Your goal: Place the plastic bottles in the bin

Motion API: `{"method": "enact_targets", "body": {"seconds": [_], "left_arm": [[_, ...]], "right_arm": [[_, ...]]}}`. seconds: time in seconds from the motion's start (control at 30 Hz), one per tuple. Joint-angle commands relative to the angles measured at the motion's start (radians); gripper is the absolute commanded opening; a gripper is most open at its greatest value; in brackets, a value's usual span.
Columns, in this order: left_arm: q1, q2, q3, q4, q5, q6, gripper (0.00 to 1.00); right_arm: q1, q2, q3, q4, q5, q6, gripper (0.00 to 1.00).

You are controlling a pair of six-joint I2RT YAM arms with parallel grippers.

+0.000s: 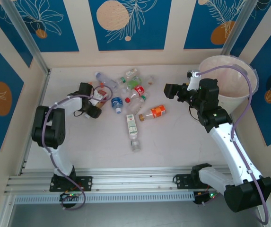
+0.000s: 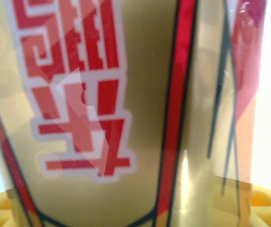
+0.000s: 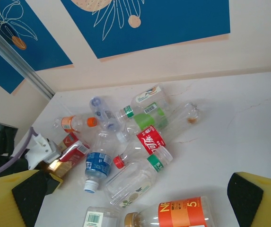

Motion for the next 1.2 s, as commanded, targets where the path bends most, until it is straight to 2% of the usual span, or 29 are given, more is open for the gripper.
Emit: {"method": "enact_targets", "body": {"seconds": [0.0, 0.13, 0.27, 0.3, 0.37, 0.5, 0.6, 0.83, 0.93, 1.1, 1.17], "left_arm": [[-0.02, -0.13, -0.014, 0.061, 0.06, -0.098, 0.53], [-0.096, -0.258, -0.056, 0.135, 0.094, -0.207, 0.42], [-0.199, -0.348, -0.093, 0.242, 0.236, -0.297, 0.19], [-0.222, -0.364, -0.107, 0.282, 0.263, -0.328, 0.08], [-0.259, -0.383, -0.137, 0.376, 0.316, -0.399, 0.0], [-0.313, -0.371, -0.171, 0.547, 0.46, -0.547, 0.0], [-0.343, -0.326, -0.149, 0.606, 0.586, -0.632, 0.0], [-0.412, -0.273, -0.118, 0.664, 0.642, -0.692, 0.0], [-0.417, -0.255, -0.107, 0.708, 0.691, -0.732, 0.0], [-0.421, -0.233, -0.117, 0.819, 0.791, -0.804, 0.0], [-0.426, -0.233, -0.12, 0.833, 0.809, -0.807, 0.0]], "right_arm": [[-0.004, 0.015, 0.032, -0.004, -0.011, 0.018, 1.0], [-0.004, 0.034, 0.025, 0.015, 0.0, 0.125, 1.0], [-0.004, 0.055, 0.008, 0.021, -0.008, 0.289, 1.0], [-0.003, 0.06, 0.003, 0.029, -0.03, 0.315, 1.0], [0.0, 0.065, -0.011, 0.049, -0.095, 0.347, 1.0], [0.019, 0.075, -0.062, 0.17, -0.251, 0.364, 1.0], [0.043, 0.103, -0.061, 0.213, -0.346, 0.338, 1.0], [0.121, 0.208, 0.033, 0.154, -0.454, 0.234, 1.0], [0.167, 0.252, 0.078, 0.108, -0.411, 0.19, 1.0], [0.198, 0.275, 0.058, 0.165, -0.337, 0.199, 1.0], [0.198, 0.282, 0.056, 0.168, -0.246, 0.252, 1.0]]}}
